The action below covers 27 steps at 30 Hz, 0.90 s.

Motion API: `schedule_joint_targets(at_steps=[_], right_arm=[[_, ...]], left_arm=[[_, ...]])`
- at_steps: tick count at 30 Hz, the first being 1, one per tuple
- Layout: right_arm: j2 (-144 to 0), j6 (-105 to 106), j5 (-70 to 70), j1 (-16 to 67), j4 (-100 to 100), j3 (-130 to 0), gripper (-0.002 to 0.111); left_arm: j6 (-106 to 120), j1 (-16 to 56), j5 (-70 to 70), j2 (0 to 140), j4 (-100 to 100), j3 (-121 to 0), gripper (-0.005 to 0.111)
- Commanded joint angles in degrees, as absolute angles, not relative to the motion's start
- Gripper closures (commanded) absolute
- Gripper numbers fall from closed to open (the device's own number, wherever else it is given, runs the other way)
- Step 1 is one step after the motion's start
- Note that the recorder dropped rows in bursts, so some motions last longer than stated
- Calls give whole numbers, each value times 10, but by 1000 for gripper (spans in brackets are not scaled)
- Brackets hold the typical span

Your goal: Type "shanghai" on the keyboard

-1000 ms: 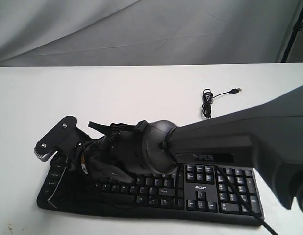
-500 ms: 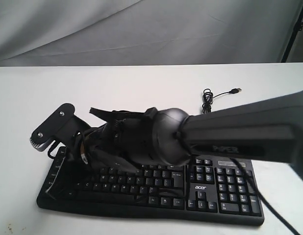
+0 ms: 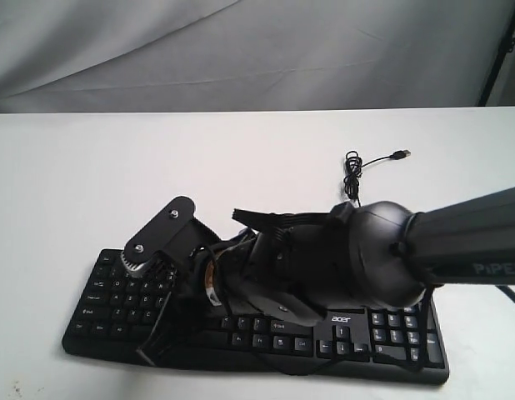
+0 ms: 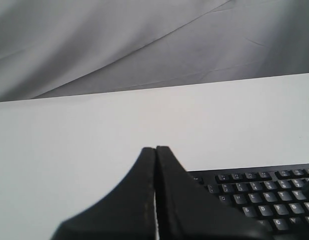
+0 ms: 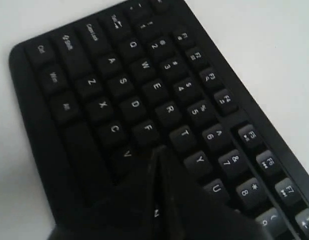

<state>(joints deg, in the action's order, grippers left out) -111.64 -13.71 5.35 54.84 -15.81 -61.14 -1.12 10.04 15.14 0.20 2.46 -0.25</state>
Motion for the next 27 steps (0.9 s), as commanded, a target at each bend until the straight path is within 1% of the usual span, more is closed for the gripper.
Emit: schedule_joint_targets(at_steps=[1,27], right_arm=[[-1124,-140,34,529,-150,-608,108],[-1156,-134,29,532,-150,-608,108]], left_arm=[[-13,102,149,0,25,0,107],[-13,102,149,0,25,0,107]])
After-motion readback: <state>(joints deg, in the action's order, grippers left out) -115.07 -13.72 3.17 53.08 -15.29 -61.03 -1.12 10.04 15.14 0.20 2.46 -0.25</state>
